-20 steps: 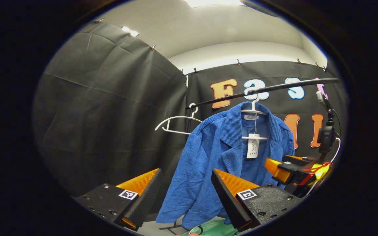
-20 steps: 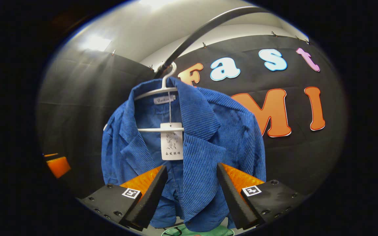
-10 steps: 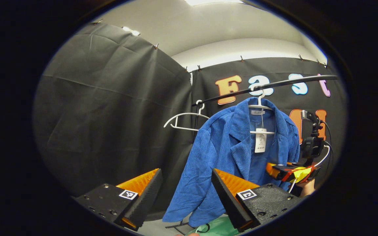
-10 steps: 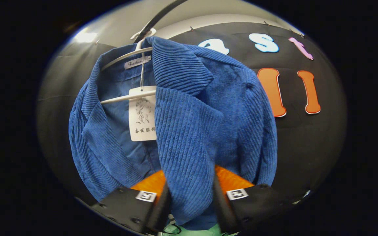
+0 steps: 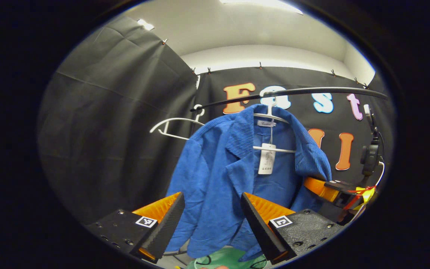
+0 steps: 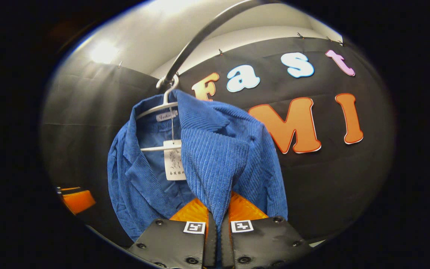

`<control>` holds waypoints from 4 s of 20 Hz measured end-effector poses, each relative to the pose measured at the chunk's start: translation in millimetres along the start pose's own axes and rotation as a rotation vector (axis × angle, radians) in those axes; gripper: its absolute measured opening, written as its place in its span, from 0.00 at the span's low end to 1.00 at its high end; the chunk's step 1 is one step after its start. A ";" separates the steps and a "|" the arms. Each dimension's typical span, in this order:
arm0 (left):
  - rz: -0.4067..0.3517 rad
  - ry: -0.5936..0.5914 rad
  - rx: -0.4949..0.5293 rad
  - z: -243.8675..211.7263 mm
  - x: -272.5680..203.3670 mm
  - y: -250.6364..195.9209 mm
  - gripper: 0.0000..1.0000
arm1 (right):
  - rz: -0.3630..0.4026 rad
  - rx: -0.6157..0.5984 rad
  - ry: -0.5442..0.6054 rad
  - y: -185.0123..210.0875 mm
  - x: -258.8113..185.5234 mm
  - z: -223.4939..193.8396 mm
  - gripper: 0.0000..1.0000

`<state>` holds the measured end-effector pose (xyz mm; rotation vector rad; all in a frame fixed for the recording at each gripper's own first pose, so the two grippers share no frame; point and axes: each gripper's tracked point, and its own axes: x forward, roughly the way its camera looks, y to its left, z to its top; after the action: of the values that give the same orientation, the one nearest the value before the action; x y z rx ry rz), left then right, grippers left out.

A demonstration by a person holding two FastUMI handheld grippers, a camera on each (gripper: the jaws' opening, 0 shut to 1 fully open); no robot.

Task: Grasp the clothes on the hanger with both hands and then place them into the laundry hamper below.

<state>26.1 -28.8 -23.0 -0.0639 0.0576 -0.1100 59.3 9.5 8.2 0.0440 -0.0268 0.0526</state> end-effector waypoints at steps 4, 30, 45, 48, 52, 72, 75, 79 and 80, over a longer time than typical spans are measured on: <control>-0.094 -0.023 -0.099 -0.6 41.3 -45.7 0.92 | 0.013 0.005 -0.061 -8.4 -26.5 39.8 0.12; 0.232 -0.125 0.361 -32.8 73.6 69.6 0.09 | 0.079 -0.036 -0.134 1.6 -40.7 53.9 0.12; 0.321 -0.345 0.343 211.0 64.5 155.2 0.07 | 0.038 -0.083 -0.164 -14.2 -28.3 53.7 0.12; 0.321 -0.371 0.365 236.6 86.1 166.0 0.05 | 0.024 -0.088 -0.172 -13.2 -33.3 56.2 0.12; 0.285 -0.373 0.372 251.2 138.6 176.3 0.05 | 0.025 -0.077 -0.182 -12.4 -35.2 59.9 0.12; 0.008 0.146 -0.019 -48.7 275.5 114.9 0.07 | 0.039 -0.115 -0.209 0.3 -38.8 81.7 0.12; -0.011 0.156 -0.212 -59.7 292.5 106.0 0.06 | 0.034 -0.128 -0.230 3.2 -40.6 92.1 0.12; -0.040 0.104 -0.427 -58.1 309.6 112.0 0.06 | 0.037 -0.151 -0.246 12.0 -39.2 100.9 0.12; -0.045 0.098 -0.472 -59.1 315.2 113.7 0.06 | 0.039 -0.155 -0.244 14.0 -38.5 101.1 0.12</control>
<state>347.5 45.3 -106.5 -0.5318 0.1794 -0.1424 17.6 17.0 108.7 -0.1056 -0.2758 0.0837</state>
